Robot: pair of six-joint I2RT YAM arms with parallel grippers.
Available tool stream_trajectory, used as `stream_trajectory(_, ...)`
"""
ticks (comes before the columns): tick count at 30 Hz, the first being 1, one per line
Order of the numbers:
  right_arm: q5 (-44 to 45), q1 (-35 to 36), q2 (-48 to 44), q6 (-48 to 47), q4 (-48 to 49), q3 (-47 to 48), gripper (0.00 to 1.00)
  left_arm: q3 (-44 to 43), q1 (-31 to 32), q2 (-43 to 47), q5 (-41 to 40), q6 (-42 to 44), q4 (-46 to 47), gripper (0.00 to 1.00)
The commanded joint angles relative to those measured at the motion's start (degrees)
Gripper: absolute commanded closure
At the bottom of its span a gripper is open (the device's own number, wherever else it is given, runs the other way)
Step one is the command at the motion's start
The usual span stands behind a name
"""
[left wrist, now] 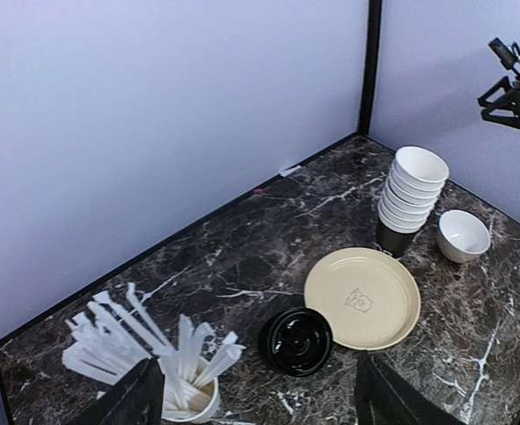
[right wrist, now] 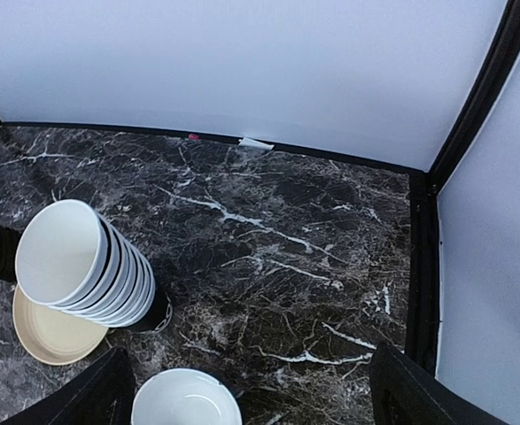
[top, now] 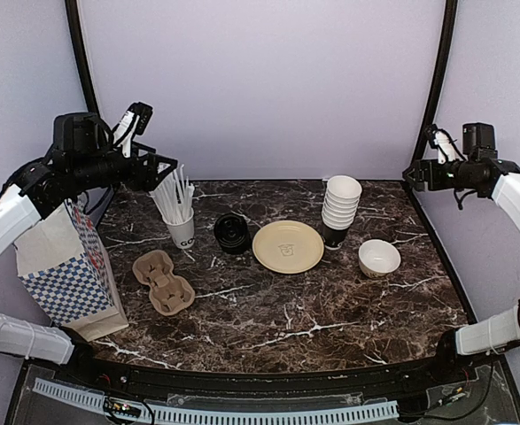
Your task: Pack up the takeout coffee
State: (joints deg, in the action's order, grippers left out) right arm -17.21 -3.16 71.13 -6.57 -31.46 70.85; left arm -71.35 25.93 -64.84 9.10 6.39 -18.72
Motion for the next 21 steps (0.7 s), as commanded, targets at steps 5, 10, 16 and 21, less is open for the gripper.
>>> stream_trajectory(5,-9.32,4.99,1.32,-13.63,-7.47,7.78,0.12,-5.32,15.64,-7.39,0.67,0.64,-4.32,0.27)
stream_trajectory(10,-4.70,15.53,8.52,-21.96,-16.32,17.71,0.28,-4.91,22.41,-11.33,0.30,-2.40,-0.57,0.30)
stream_trajectory(16,-0.91,22.94,15.39,-27.16,-21.22,23.57,0.47,-2.14,25.24,-14.78,-0.20,-7.43,6.01,0.32)
stream_trajectory(21,0.31,26.53,19.16,-28.51,-24.17,24.34,0.54,0.55,25.63,-16.13,1.40,-11.75,11.88,0.33)
